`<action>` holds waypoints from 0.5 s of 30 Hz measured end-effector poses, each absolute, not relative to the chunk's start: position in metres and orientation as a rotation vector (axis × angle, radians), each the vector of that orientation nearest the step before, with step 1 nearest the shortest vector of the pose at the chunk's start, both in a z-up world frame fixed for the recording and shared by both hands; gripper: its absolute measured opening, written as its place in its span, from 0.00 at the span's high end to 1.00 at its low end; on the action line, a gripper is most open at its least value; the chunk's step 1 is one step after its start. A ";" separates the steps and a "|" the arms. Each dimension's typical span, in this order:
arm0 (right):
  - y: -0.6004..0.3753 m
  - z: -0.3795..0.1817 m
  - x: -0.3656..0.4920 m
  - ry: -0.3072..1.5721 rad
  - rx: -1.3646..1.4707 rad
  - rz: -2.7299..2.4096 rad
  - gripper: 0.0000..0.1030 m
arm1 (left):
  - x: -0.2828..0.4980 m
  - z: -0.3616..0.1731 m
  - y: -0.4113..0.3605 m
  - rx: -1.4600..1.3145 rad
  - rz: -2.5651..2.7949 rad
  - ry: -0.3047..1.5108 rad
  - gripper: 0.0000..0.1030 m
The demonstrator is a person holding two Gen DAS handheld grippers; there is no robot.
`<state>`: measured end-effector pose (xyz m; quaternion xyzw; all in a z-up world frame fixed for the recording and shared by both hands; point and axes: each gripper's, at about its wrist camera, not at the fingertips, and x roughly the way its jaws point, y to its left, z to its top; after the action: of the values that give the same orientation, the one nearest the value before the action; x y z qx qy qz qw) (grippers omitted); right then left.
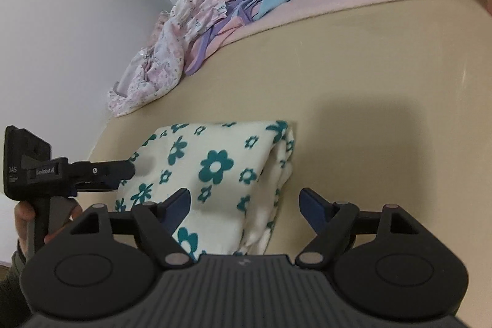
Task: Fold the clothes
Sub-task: 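Lift the bundle with both grippers and carry it onto the pink blanket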
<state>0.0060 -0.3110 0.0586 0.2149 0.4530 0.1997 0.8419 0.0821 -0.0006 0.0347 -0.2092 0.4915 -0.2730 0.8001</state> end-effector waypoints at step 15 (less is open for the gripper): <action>-0.334 0.045 0.029 0.846 0.622 0.454 0.76 | 0.114 0.036 -0.045 -0.534 -0.627 1.033 0.70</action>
<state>0.0291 -0.3335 0.0453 0.2941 0.4002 0.2148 0.8410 0.1137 -0.0447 0.0358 -0.2479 0.4798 -0.2911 0.7897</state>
